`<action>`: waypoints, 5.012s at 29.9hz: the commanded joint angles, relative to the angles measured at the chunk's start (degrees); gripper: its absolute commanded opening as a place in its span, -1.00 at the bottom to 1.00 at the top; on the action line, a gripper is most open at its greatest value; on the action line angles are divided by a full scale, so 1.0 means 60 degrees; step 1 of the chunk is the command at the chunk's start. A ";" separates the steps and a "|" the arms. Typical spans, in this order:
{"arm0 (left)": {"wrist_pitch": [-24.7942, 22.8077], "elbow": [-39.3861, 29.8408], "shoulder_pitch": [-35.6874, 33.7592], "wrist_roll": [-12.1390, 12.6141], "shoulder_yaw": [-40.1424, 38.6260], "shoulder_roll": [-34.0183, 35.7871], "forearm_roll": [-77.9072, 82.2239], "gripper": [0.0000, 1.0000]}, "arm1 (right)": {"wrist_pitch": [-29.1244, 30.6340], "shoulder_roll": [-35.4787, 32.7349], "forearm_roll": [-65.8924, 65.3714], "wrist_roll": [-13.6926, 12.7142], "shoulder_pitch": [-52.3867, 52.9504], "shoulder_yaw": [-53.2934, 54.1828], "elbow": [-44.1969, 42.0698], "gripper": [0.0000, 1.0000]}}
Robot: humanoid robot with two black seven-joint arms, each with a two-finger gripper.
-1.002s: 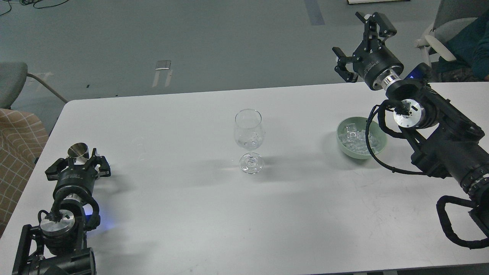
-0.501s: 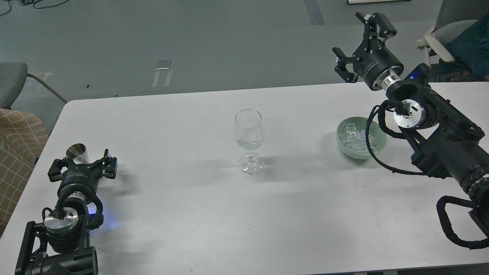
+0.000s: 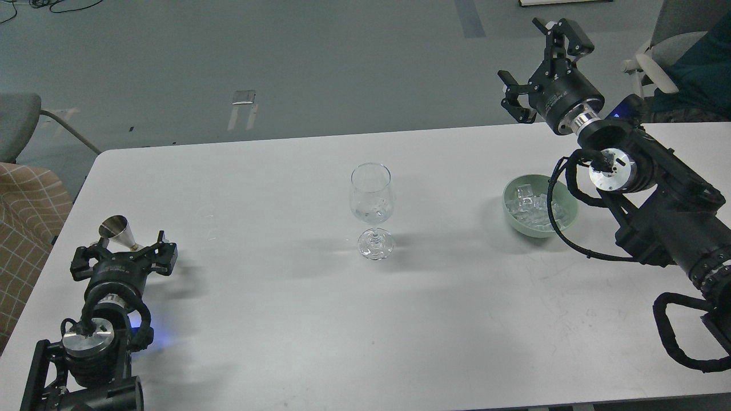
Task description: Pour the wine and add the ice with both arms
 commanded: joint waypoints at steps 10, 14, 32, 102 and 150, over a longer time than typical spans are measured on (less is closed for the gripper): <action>-0.0055 -0.0331 0.0590 0.0129 -0.0047 0.0000 -0.0448 0.96 | 0.0000 0.0016 0.0000 0.0000 -0.0014 -0.0001 0.0000 1.00; -0.0055 -0.0536 0.0824 0.0144 -0.0062 0.0000 -0.0493 0.96 | 0.0000 0.0031 0.0000 0.0000 -0.0014 -0.0001 0.0000 1.00; -0.0289 -0.1225 0.1587 0.0276 -0.0823 0.0600 -0.1533 0.96 | 0.0000 -0.0013 0.0000 0.0015 -0.0073 -0.0001 0.0000 1.00; -0.3571 0.0166 -0.2823 -0.1980 0.2941 0.5083 0.4531 0.96 | -0.4528 -0.4423 -1.2832 0.0029 -0.4116 -0.2417 0.4703 1.00; -0.3600 -0.0024 -0.2808 -0.1980 0.2941 0.4922 0.4531 0.96 | -0.3530 -0.3295 -1.2671 -0.0088 -0.2886 -0.3985 0.3223 0.43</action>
